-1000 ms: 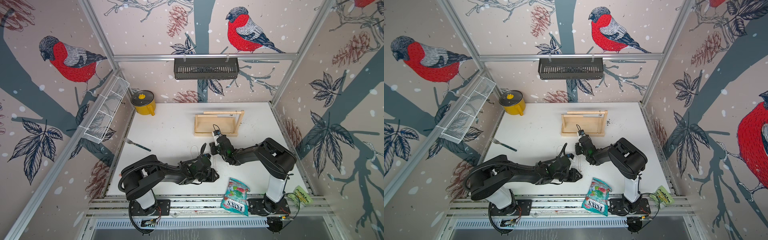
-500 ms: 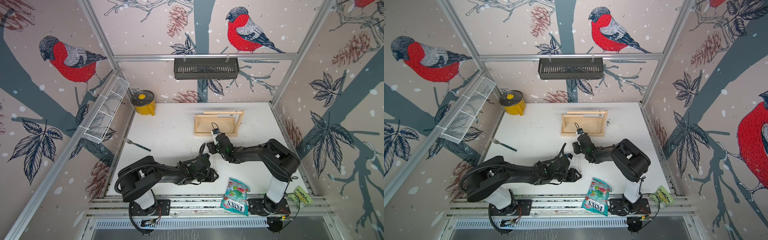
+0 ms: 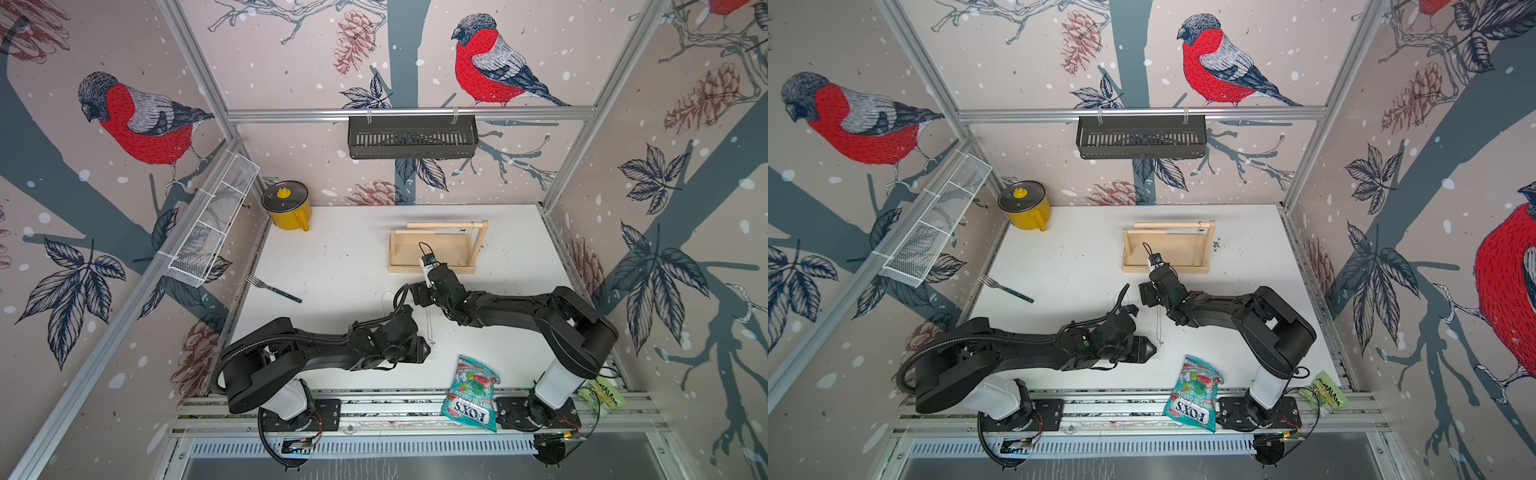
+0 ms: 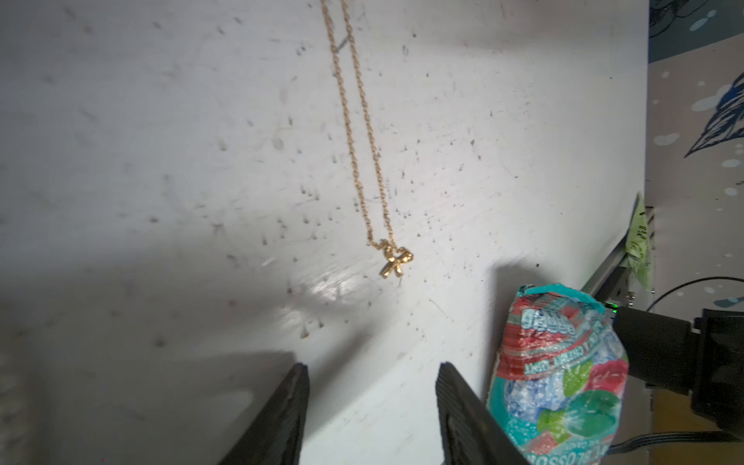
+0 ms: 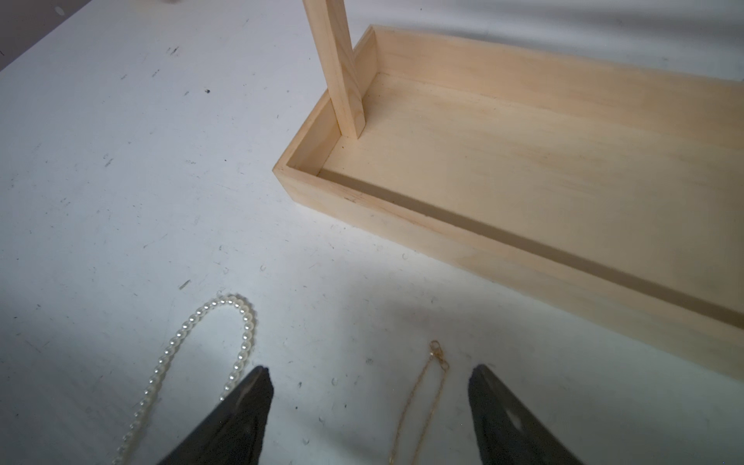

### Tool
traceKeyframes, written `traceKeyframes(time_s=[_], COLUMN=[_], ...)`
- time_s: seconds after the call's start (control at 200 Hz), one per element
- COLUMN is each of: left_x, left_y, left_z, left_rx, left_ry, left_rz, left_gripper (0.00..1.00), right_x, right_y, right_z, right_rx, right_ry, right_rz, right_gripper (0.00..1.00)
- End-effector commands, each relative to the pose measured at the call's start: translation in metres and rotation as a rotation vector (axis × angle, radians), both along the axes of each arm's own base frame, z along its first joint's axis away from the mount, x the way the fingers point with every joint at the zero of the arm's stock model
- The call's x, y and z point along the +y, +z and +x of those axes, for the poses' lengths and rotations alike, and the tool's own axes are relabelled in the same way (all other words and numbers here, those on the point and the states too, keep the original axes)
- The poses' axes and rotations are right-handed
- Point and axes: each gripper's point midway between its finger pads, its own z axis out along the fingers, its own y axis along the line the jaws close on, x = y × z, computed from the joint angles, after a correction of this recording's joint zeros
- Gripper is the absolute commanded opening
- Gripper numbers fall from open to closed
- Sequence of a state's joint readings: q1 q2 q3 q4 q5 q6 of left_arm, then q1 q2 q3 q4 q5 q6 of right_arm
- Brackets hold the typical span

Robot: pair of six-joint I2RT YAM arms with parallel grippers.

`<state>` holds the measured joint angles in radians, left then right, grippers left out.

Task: Take the necklace off the jewelry display stand
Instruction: Place the necklace at the center of the board, then take off the necklace from the stand.

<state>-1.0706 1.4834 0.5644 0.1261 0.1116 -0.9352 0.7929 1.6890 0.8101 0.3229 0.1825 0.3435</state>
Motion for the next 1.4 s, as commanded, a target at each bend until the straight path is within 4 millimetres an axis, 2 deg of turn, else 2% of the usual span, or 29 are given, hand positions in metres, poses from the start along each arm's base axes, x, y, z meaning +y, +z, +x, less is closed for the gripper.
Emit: traceKeyframes(time_s=[0.0, 0.245, 0.4, 0.495, 0.515, 0.61, 0.735, 0.765, 0.82, 0.925, 1.056, 1.206, 1.396], left_x=[0.042, 0.046, 0.048, 0.058, 0.06, 0.069, 0.083, 0.087, 0.093, 0.1, 0.094, 0.083, 0.084], left_y=[-0.016, 0.038, 0.091, 0.12, 0.127, 0.154, 0.182, 0.187, 0.192, 0.194, 0.194, 0.191, 0.185], left_z=[-0.006, 0.014, 0.035, 0.05, 0.053, 0.063, 0.074, 0.078, 0.085, 0.099, 0.106, 0.108, 0.108], left_rx=[-0.012, -0.238, -0.463, -0.604, -0.634, -0.79, -0.925, -0.949, -0.972, -0.972, -0.983, -0.992, -1.006], left_ry=[0.015, 0.014, 0.036, 0.093, 0.106, 0.139, 0.196, 0.209, 0.239, 0.278, 0.281, 0.24, 0.236], left_rz=[0.182, 0.096, 0.022, 0.006, 0.0, -0.022, -0.014, -0.013, -0.011, -0.038, -0.055, -0.063, -0.057], left_gripper=[0.54, 0.56, 0.59, 0.67, 0.68, 0.76, 0.96, 0.97, 0.97, 0.97, 0.97, 0.97, 0.97], right_x=[-0.008, -0.019, -0.031, -0.042, -0.047, -0.068, -0.111, -0.12, -0.136, -0.159, -0.179, -0.181, -0.167], right_y=[0.014, 0.073, 0.116, 0.136, 0.146, 0.167, 0.178, 0.178, 0.181, 0.199, 0.218, 0.218, 0.201], right_z=[0.0, -0.006, -0.013, -0.017, -0.018, -0.021, -0.013, -0.01, -0.003, 0.005, 0.014, 0.024, 0.033], right_rx=[-0.03, -0.132, -0.23, -0.282, -0.302, -0.371, -0.441, -0.446, -0.441, -0.443, -0.458, -0.446, -0.432], right_ry=[-0.036, -0.055, -0.064, -0.078, -0.083, -0.113, -0.247, -0.266, -0.305, -0.33, -0.332, -0.303, -0.216], right_rz=[-0.021, 0.061, 0.136, 0.19, 0.211, 0.252, 0.234, 0.225, 0.228, 0.322, 0.435, 0.418, 0.361], right_gripper=[0.79, 0.81, 0.81, 0.81, 0.81, 0.81, 0.87, 0.87, 0.87, 0.86, 0.79, 0.68, 0.57])
